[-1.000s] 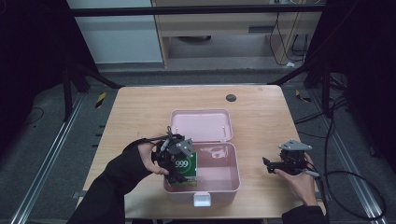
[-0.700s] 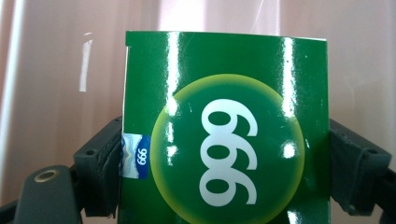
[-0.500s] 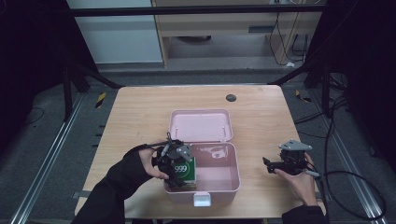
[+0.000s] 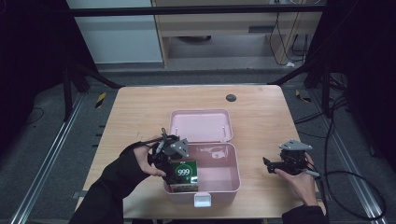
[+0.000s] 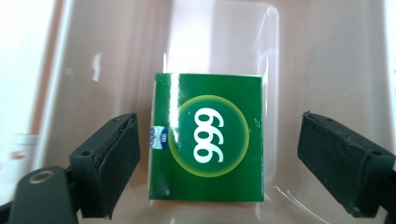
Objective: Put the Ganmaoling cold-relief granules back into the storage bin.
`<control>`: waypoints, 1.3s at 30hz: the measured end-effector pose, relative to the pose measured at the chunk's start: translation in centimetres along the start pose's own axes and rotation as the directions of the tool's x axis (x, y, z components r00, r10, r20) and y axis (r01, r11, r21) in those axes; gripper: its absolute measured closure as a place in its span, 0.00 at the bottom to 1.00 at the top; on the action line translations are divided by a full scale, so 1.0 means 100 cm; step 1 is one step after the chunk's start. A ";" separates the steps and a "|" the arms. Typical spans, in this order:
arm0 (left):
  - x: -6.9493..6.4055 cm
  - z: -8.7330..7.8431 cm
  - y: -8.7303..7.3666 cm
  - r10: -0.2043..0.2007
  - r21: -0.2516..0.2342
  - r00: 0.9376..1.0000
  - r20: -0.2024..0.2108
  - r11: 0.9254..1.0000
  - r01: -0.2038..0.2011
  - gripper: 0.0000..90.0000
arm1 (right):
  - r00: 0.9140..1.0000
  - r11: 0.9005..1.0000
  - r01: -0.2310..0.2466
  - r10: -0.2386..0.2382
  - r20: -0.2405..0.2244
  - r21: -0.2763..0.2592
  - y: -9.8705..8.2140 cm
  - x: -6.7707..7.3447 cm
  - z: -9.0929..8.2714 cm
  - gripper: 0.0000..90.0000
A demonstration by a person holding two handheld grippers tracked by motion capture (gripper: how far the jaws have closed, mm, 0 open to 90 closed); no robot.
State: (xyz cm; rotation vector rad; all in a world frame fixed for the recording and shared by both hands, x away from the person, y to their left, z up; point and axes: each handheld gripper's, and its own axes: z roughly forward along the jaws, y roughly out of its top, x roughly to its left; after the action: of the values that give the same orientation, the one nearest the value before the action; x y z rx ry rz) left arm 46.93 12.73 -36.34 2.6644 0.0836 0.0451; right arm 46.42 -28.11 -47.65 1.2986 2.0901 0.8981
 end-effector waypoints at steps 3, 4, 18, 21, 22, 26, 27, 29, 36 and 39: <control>-0.002 -0.012 -0.001 -0.009 -0.030 1.000 -0.026 1.000 0.008 0.18 | 1.000 1.000 -0.003 0.003 -0.001 0.000 0.000 0.000 0.000 0.04; -0.002 -0.017 -0.002 -0.015 -0.041 0.999 -0.036 0.999 0.014 0.19 | 1.000 1.000 -0.003 0.003 -0.001 0.000 0.000 0.000 0.000 0.04; -0.002 -0.067 -0.039 -0.164 -0.183 0.977 -0.139 0.973 0.137 0.36 | 1.000 1.000 -0.017 0.017 -0.001 -0.004 0.000 0.000 -0.001 0.04; -0.003 -0.072 -0.050 -0.203 -0.220 0.967 -0.156 0.961 0.167 0.41 | 1.000 1.000 -0.012 0.012 0.004 -0.006 0.000 0.000 -0.001 0.05; -0.004 -0.073 -0.058 -0.233 -0.235 0.957 -0.172 0.953 0.189 0.43 | 1.000 1.000 -0.013 0.013 0.005 -0.007 0.000 0.001 -0.001 0.05; -0.004 -0.069 -0.078 -0.309 -0.260 0.931 -0.194 0.931 0.255 0.46 | 1.000 1.000 -0.007 0.007 0.006 -0.007 0.000 0.001 -0.001 0.06; -0.004 -0.066 -0.083 -0.331 -0.270 0.923 -0.198 0.923 0.274 0.46 | 1.000 1.000 -0.010 0.010 0.006 -0.007 -0.001 0.001 -0.001 0.06; -0.004 -0.064 -0.088 -0.355 -0.278 0.913 -0.201 0.914 0.294 0.46 | 1.000 1.000 -0.011 0.011 0.005 -0.009 -0.001 0.001 -0.001 0.06; 0.003 -0.039 -0.133 -0.539 -0.359 0.801 -0.262 0.824 0.437 0.45 | 1.000 1.000 -0.004 0.004 0.012 -0.014 -0.001 0.001 -0.002 0.06; 0.004 -0.032 -0.143 -0.576 -0.380 0.774 -0.262 0.799 0.466 0.43 | 1.000 1.000 -0.010 0.010 0.012 -0.014 -0.001 0.001 -0.002 0.06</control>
State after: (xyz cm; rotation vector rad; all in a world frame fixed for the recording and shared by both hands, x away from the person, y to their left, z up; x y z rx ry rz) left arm 46.46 26.93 -40.04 2.2067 0.8797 0.3446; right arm 46.15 -28.07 -47.61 1.3053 2.0665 0.9046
